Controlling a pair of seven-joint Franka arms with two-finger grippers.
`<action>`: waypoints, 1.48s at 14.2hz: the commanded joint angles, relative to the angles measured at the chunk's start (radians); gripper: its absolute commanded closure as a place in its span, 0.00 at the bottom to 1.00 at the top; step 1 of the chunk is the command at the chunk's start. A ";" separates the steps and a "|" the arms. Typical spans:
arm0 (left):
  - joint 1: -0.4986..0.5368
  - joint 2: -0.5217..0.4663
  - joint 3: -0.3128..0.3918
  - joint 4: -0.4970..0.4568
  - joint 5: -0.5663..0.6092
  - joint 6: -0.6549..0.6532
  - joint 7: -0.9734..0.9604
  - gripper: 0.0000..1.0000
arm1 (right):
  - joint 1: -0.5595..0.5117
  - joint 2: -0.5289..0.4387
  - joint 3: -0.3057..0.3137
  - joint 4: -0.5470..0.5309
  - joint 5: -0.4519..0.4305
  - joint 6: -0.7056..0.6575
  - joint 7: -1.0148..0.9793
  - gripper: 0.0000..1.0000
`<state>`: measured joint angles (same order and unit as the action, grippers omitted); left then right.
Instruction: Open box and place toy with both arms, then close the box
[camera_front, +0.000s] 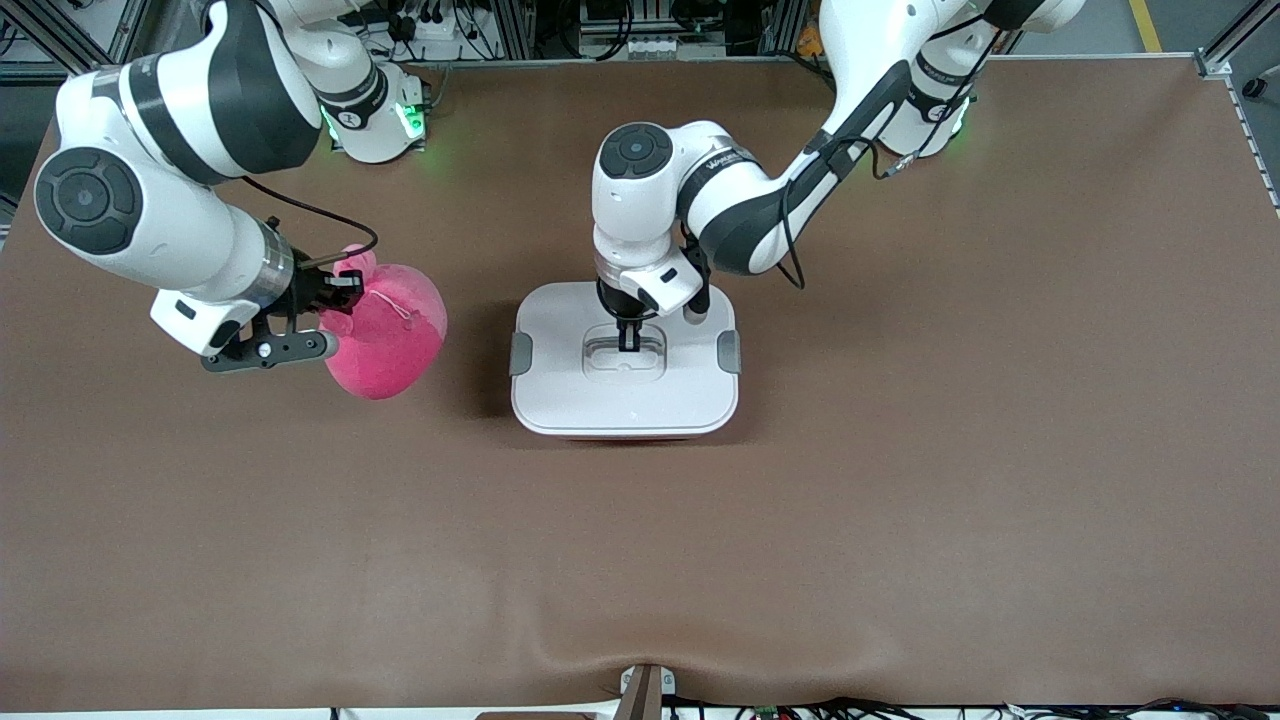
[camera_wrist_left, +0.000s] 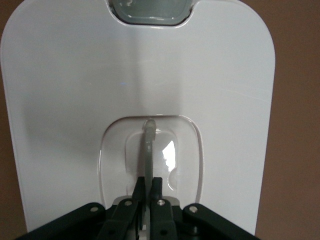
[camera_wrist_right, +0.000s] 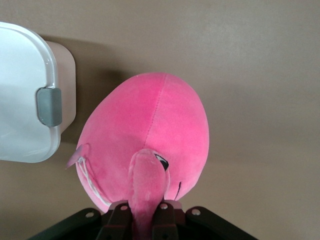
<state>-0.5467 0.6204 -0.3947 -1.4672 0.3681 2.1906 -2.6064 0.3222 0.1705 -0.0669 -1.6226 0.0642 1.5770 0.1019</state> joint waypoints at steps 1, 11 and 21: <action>-0.004 0.004 0.004 0.022 0.029 0.000 -0.006 1.00 | -0.011 -0.032 0.001 -0.017 0.014 -0.012 0.002 1.00; 0.019 -0.057 0.004 0.024 0.049 -0.008 0.023 1.00 | -0.002 -0.029 0.002 -0.017 0.016 -0.011 0.016 1.00; 0.122 -0.154 -0.010 0.018 -0.043 -0.121 0.247 1.00 | 0.046 0.024 0.007 0.078 0.022 0.001 0.010 1.00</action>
<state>-0.4725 0.5194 -0.3949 -1.4351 0.3730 2.1038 -2.4548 0.3490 0.1691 -0.0569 -1.6007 0.0727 1.5881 0.1091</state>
